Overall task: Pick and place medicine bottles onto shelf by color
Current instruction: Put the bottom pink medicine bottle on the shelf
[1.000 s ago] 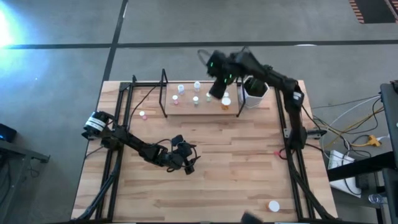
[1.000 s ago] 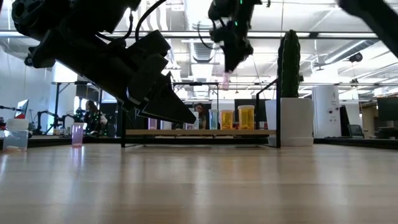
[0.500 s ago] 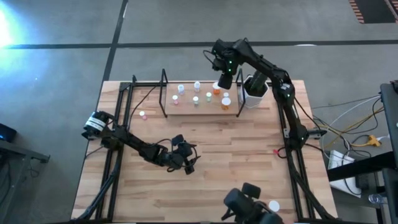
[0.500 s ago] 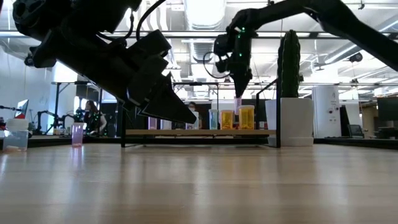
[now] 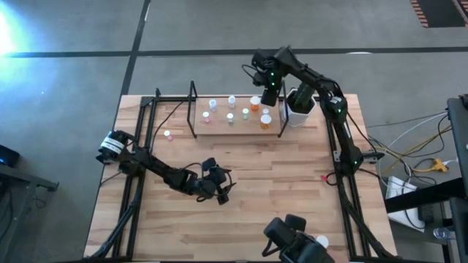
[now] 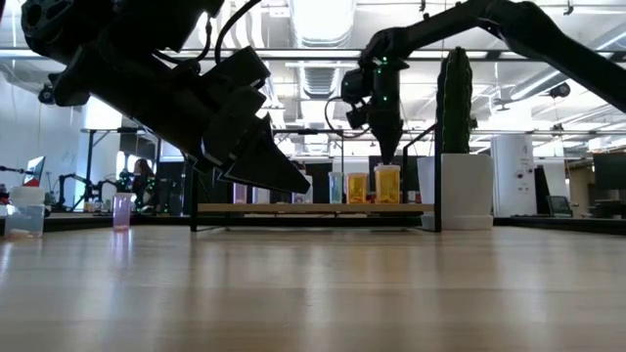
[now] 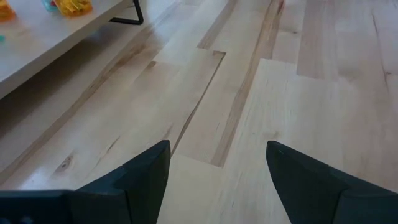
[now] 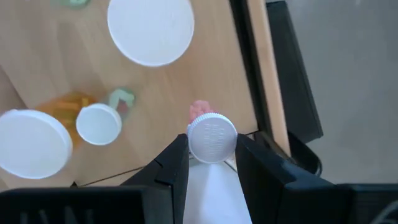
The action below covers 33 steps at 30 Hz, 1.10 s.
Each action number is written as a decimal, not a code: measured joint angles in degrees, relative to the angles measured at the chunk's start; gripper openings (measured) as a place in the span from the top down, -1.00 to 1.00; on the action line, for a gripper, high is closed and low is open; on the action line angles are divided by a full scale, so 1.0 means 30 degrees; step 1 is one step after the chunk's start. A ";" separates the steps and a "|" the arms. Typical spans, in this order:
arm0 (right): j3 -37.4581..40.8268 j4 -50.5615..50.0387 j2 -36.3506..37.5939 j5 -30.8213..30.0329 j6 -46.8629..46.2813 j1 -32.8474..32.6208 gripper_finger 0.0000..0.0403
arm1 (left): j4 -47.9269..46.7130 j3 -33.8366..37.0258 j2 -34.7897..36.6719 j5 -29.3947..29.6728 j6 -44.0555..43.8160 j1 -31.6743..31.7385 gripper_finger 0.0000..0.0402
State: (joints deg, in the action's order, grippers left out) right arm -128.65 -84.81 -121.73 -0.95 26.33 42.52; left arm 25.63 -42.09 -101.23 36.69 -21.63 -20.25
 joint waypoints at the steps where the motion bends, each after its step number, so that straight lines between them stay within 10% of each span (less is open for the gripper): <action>1: 0.0190 0.0004 0.0000 -0.0007 0.0023 0.0001 0.46 | -0.0001 0.0000 0.0000 0.0000 0.0000 0.0000 -0.24; 33: 0.2412 0.1541 0.0036 0.0460 0.1720 0.0001 0.27 | -0.0001 0.0000 0.0000 0.0000 0.0000 0.0007 -0.24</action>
State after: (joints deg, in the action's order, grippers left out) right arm -121.41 -80.18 -121.62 0.43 31.49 42.52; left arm 25.63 -42.09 -101.23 36.69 -21.63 -20.23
